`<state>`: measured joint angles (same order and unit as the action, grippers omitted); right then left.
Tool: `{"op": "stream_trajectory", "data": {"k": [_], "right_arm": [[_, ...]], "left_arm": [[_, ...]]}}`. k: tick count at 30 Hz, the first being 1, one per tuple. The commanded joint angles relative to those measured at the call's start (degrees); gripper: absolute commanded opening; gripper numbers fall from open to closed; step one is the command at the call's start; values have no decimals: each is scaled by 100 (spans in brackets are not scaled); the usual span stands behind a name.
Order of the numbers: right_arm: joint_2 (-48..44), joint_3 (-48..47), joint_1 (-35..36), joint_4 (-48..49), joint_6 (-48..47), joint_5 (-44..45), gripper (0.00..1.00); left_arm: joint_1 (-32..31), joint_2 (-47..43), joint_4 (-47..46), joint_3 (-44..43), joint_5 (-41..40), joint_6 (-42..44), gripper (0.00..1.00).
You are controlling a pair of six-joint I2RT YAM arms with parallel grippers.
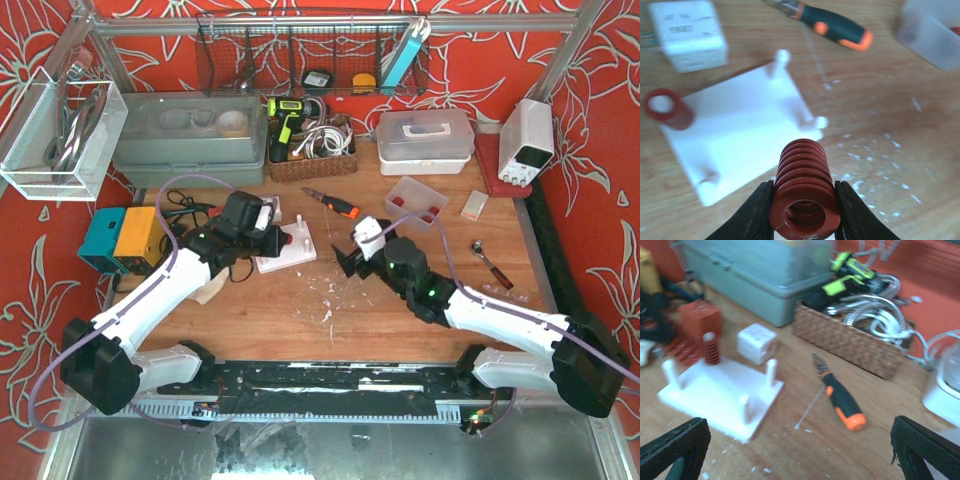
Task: Install the large spring
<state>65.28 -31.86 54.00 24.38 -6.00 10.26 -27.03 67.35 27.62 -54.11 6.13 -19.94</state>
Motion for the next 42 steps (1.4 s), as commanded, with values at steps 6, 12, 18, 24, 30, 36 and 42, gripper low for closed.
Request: {"op": "stream_trajectory", "data": {"k": [6, 12, 18, 24, 30, 36, 42], "right_arm": [[116, -607, -1055, -1746, 2332, 591, 99], [-103, -440, -1198, -1741, 2380, 918, 99], [-198, -377, -1224, -1761, 2367, 1055, 99], [-199, -371, -1234, -1758, 2336, 1124, 99], [-186, -373, -1242, -1777, 2306, 1150, 99], [-191, -358, -1246, -1753, 2305, 1143, 99], [-186, -365, -1251, -1746, 2288, 1170, 99]], "left_arm": [[638, 147, 905, -398, -823, 382, 0], [751, 314, 1148, -582, -969, 541, 0], [760, 568, 1215, -563, -901, 617, 0], [760, 826, 1237, -605, -926, 708, 0], [760, 989, 1366, -679, -1071, 773, 0], [762, 965, 1361, -606, -1163, 799, 0], [762, 1077, 1345, -588, -1134, 837, 0]]}}
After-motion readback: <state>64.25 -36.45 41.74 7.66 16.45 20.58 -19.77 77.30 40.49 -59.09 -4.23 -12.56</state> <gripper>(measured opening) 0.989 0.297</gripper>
